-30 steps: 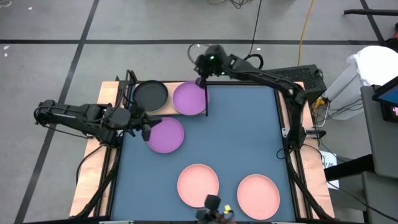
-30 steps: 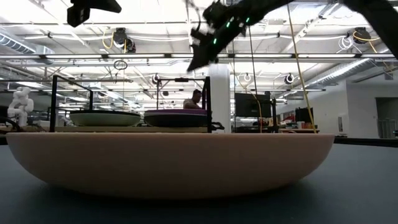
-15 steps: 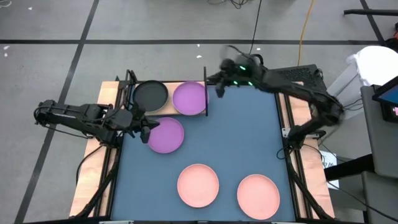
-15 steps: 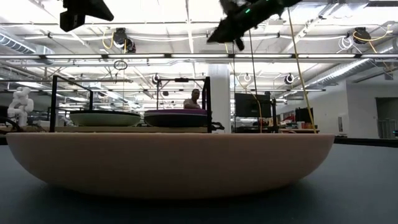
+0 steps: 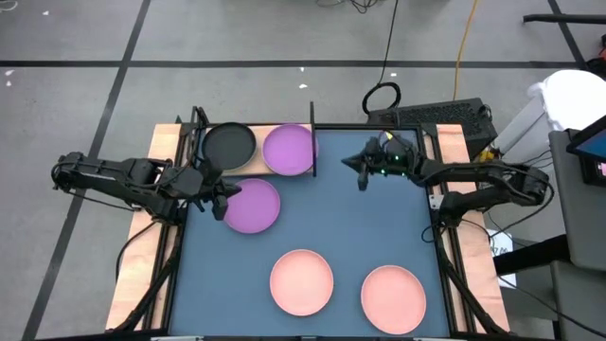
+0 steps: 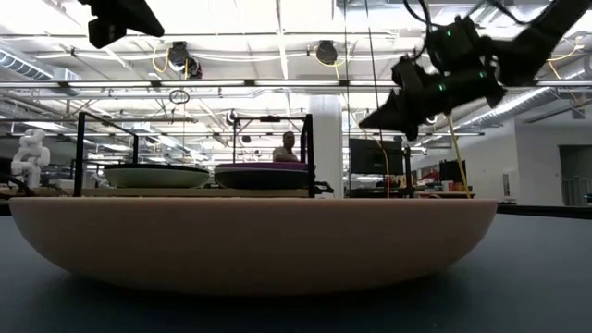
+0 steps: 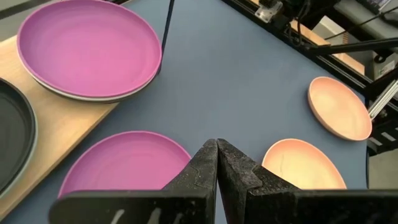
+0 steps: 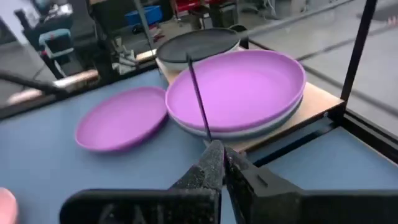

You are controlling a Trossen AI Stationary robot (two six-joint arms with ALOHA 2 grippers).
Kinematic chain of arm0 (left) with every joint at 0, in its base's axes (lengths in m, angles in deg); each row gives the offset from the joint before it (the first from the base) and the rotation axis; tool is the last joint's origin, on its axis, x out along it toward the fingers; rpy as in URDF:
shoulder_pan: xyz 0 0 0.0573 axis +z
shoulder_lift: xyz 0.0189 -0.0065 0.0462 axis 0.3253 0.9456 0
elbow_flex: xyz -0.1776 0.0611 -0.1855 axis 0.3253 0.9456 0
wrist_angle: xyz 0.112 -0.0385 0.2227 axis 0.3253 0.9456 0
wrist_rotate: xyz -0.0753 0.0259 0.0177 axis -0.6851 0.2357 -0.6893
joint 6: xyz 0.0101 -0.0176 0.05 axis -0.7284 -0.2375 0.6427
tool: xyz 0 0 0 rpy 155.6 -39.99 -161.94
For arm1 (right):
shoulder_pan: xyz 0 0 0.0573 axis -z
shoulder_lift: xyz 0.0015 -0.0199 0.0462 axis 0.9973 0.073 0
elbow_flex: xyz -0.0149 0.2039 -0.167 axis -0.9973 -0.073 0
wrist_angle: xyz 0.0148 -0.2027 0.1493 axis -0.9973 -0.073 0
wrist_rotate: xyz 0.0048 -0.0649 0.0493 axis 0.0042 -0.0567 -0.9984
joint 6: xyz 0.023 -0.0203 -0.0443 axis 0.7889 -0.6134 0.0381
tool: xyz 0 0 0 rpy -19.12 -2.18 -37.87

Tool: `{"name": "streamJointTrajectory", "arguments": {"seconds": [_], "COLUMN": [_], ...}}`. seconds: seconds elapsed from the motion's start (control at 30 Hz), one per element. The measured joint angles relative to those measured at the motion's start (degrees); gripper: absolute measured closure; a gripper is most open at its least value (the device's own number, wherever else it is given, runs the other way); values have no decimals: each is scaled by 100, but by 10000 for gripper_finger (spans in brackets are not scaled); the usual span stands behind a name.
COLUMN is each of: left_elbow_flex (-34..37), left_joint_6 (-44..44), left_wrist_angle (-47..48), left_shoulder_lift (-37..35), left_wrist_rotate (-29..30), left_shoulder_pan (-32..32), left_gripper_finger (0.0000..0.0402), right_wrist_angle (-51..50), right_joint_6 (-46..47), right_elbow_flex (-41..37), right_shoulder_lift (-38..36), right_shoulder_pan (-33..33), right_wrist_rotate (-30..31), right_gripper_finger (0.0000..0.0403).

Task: Place and stack plates onto a shelf
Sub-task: Stack the right violet plate on top of the light blue plate on the shelf

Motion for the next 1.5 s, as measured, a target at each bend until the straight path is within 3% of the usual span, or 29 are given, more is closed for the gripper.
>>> {"name": "streamJointTrajectory", "arguments": {"seconds": [0.3, 0.63, 1.07, 1.5], "left_elbow_flex": [0, 0, 0, 0], "left_joint_6": [148, 986, 961, 688], "left_wrist_angle": [-3, 5, -29, -38], "left_shoulder_lift": [0, 0, 0, 0], "left_wrist_rotate": [3, 22, 23, 17], "left_shoulder_pan": [0, 0, -1, -1], "left_gripper_finger": [389, 389, 389, 389], "right_wrist_angle": [1224, 2628, 2595, 2495], "right_joint_6": [-515, -478, -532, -563], "right_elbow_flex": [-266, -246, 1101, 1143], "right_shoulder_lift": [1172, 2474, 3672, 3691], "right_shoulder_pan": [96, 164, 190, 238], "right_wrist_rotate": [-10, -14, -10, -3], "right_gripper_finger": [403, 403, 403, 403]}}
